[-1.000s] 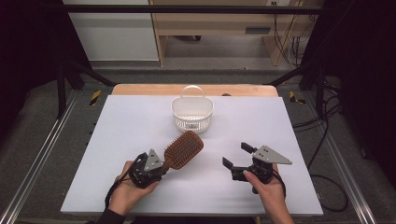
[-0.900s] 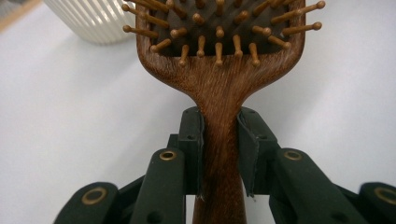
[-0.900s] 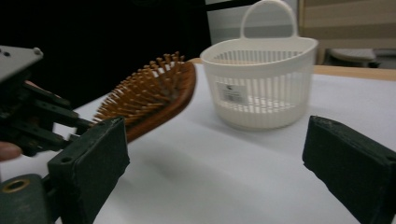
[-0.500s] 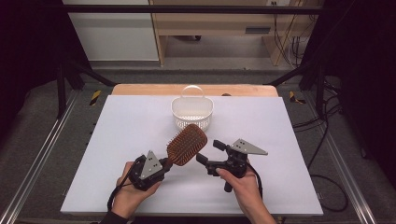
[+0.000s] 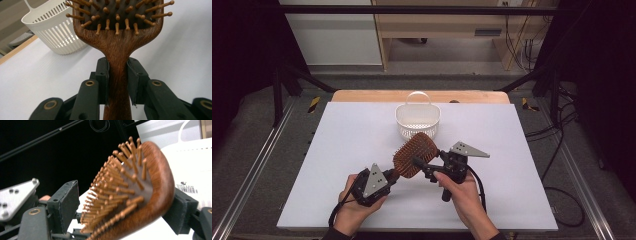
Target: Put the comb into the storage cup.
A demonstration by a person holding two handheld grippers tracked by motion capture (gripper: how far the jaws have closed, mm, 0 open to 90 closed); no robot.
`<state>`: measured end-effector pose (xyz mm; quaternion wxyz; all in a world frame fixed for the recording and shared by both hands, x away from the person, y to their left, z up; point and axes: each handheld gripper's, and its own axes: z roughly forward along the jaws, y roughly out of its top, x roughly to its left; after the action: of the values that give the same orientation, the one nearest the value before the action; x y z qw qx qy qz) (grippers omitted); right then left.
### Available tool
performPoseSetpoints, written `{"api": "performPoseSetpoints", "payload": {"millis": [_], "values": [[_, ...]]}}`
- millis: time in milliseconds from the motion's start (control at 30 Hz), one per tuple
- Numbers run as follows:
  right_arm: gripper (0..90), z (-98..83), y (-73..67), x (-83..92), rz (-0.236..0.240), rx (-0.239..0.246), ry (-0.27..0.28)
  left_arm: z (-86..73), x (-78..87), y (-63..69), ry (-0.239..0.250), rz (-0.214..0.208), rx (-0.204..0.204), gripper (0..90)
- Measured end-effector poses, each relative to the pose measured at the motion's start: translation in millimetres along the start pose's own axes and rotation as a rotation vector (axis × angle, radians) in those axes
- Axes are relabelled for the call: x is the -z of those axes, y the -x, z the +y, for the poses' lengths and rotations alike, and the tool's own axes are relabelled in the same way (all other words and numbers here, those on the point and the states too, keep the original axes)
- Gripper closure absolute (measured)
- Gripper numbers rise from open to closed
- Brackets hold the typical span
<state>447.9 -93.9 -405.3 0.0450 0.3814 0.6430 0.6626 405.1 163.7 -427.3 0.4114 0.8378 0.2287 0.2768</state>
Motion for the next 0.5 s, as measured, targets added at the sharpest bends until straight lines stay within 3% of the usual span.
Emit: {"api": "performPoseSetpoints", "payload": {"millis": [233, 433, 500], "values": [[26.8, 6.2, 7.2, -1.7, 0.014, -0.073, 0.018, 1.3, 1.2, 1.5, 0.011, 0.012, -0.008, 72.4], [32.2, 9.7, 8.6, -4.3, 0.034, -0.103, 0.024, 1.5, 3.0, 1.3, 0.024, 0.018, -0.003, 72.4], [35.1, 10.9, 7.4, -5.3, 0.042, -0.093, 0.021, 0.8, 2.6, 1.3, 0.028, 0.015, 0.001, 72.4]]}}
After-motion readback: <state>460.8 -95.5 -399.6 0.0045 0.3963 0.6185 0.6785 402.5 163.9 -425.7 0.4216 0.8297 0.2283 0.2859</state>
